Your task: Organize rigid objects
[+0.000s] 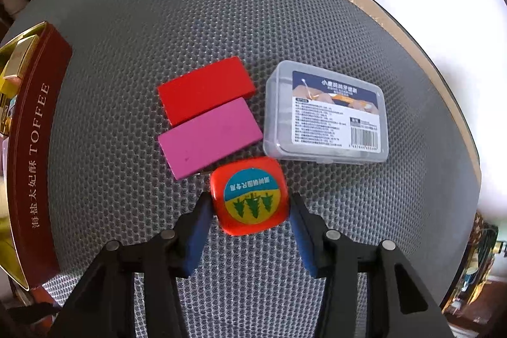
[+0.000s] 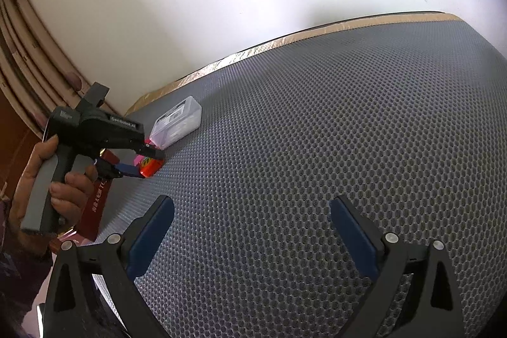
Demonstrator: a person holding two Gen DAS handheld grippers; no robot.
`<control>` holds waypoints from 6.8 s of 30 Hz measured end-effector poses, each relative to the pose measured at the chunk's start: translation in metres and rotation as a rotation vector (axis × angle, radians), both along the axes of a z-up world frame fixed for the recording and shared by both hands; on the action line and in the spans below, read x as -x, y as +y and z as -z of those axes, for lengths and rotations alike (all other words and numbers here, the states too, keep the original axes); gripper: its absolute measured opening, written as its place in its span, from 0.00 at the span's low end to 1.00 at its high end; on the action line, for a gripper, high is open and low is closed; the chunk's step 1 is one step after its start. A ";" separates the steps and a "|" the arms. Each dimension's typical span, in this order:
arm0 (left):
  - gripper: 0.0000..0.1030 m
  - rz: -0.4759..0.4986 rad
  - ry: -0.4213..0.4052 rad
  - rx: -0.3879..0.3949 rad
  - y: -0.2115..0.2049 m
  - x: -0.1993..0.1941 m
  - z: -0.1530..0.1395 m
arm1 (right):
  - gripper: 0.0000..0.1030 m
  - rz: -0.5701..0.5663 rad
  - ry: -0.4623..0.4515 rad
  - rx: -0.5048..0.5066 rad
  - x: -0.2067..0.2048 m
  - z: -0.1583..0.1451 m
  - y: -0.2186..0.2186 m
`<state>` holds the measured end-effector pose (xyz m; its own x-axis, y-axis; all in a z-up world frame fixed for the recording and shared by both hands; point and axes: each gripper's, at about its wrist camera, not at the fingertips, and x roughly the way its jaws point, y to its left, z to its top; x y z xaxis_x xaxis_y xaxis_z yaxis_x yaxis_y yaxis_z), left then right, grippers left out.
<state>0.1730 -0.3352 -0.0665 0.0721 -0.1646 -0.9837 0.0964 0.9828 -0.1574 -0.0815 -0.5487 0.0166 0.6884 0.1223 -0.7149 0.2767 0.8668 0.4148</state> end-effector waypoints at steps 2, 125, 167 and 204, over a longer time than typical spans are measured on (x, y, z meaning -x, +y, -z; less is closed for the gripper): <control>0.48 -0.001 -0.006 0.030 0.004 0.006 -0.002 | 0.96 0.009 0.005 -0.005 -0.001 0.002 -0.002; 0.48 0.530 -0.151 0.041 0.100 0.120 -0.015 | 0.63 -0.303 0.078 0.037 -0.025 -0.031 0.099; 0.47 0.322 -0.351 -0.072 0.242 0.039 -0.036 | 0.63 -0.406 0.098 0.067 -0.048 -0.043 0.163; 0.50 0.168 -0.507 -0.001 0.336 0.087 -0.069 | 0.96 -0.655 0.156 0.303 -0.086 -0.058 0.263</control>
<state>0.0865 0.0005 0.0024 0.5109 -0.2140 -0.8326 0.3159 0.9475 -0.0497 0.0049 -0.2854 0.0750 0.4300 0.2546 -0.8662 -0.3005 0.9451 0.1286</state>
